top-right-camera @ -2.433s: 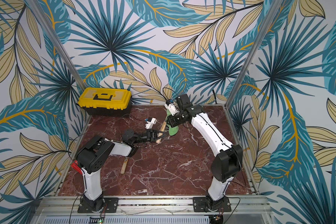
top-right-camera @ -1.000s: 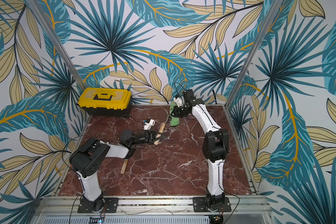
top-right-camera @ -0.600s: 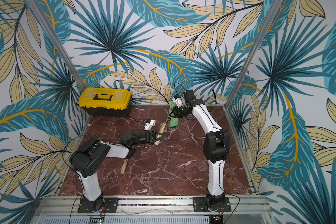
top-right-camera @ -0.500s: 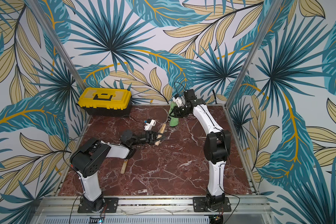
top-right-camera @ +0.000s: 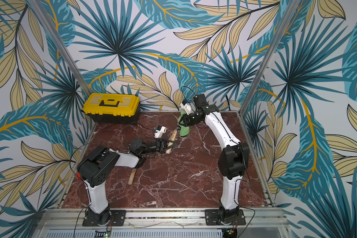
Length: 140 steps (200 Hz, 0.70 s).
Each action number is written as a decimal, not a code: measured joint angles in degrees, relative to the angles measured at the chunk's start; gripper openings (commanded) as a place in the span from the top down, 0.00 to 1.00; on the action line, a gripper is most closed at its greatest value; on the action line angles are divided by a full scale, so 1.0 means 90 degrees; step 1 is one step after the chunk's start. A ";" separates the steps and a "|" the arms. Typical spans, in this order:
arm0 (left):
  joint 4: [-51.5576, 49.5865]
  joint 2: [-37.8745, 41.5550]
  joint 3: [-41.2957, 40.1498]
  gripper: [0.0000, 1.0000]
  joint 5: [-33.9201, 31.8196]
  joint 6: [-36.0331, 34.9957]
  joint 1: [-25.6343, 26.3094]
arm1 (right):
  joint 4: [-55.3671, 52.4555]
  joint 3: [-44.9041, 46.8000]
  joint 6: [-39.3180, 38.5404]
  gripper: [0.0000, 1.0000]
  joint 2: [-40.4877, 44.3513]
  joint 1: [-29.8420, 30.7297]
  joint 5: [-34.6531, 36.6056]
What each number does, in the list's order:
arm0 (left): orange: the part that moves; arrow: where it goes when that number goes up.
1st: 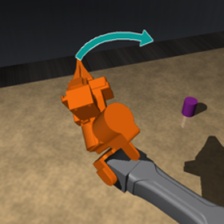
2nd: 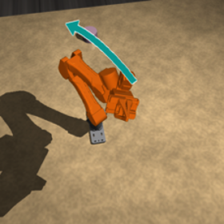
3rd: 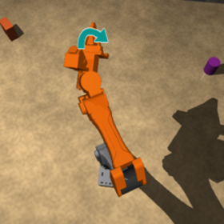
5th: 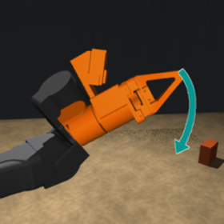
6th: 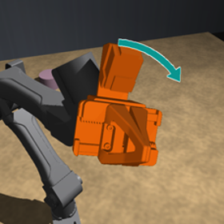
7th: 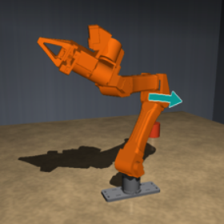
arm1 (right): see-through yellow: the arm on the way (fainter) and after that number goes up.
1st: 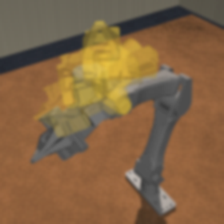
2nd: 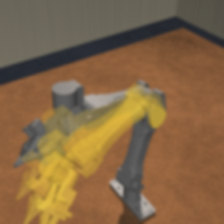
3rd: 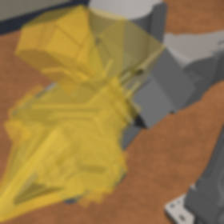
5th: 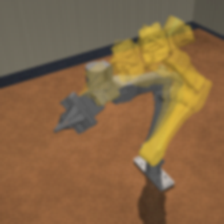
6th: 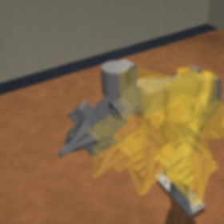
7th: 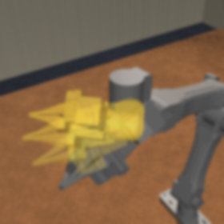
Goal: Wipe small sickles with rags
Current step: Wipe the small sickle.
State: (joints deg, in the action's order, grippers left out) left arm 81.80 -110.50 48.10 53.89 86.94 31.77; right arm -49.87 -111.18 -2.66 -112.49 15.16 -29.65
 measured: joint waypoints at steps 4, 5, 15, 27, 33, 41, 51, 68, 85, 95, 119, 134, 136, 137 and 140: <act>-0.0002 -0.0010 0.0005 1.00 -0.0010 0.0000 0.0000 | -0.0015 0.0027 -0.0012 0.97 0.0019 0.0017 0.0010; -0.0005 -0.0015 0.0007 1.00 -0.0012 0.0000 0.0000 | -0.0019 0.0036 -0.0019 0.97 0.0029 0.0024 0.0015; -0.0029 -0.0039 0.0024 1.00 -0.0032 0.0002 0.0000 | -0.0039 0.0097 -0.0049 0.97 0.0083 0.0066 0.0053; -0.0041 -0.0066 0.0056 1.00 -0.0041 0.0010 -0.0005 | -0.0056 0.0160 -0.0090 0.97 0.0141 0.0107 0.0097; -0.0051 -0.0083 0.0083 1.00 -0.0053 0.0012 -0.0010 | -0.0075 0.0189 -0.0100 0.97 0.0175 0.0126 0.0114; -0.0058 -0.0109 0.0114 1.00 -0.0061 0.0010 -0.0015 | -0.0092 0.0231 -0.0119 0.97 0.0228 0.0158 0.0146; -0.0058 -0.0134 0.0146 1.00 -0.0061 0.0010 -0.0017 | -0.0117 0.0299 -0.0146 0.97 0.0306 0.0202 0.0185; -0.0061 -0.0187 0.0219 1.00 -0.0053 0.0010 -0.0039 | -0.0189 0.0401 -0.0223 0.97 0.0442 0.0304 0.0318; -0.0061 -0.0265 0.0311 1.00 0.0010 0.0007 -0.0097 | -0.0321 0.0505 -0.0316 0.98 0.0583 0.0452 0.0529; -0.0066 -0.0325 0.0374 1.00 0.0073 -0.0002 -0.0165 | -0.0432 0.0583 -0.0374 0.98 0.0690 0.0576 0.0748; -0.0104 -0.0498 0.0551 1.00 0.0192 -0.0078 -0.0335 | -0.0828 0.0862 -0.0403 0.98 0.1044 0.0860 0.1336; -0.0272 -0.0571 0.0627 1.00 0.0216 -0.0236 -0.0432 | -0.1175 0.1049 -0.0347 0.98 0.1350 0.1003 0.1746; -0.0306 -0.0571 0.0627 1.00 0.0223 -0.0257 -0.0442 | -0.1229 0.1061 -0.0325 0.98 0.1384 0.1018 0.1785; -0.0316 -0.0571 0.0627 1.00 0.0226 -0.0265 -0.0447 | -0.1241 0.1064 -0.0321 0.98 0.1394 0.1020 0.1804; -0.0386 -0.0571 0.0627 1.00 0.0236 -0.0328 -0.0459 | -0.1304 0.1073 -0.0299 0.98 0.1450 0.1027 0.1882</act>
State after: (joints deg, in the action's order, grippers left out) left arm 78.32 -115.63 53.74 56.01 83.99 27.64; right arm -61.60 -101.51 -5.34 -99.44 24.40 -12.71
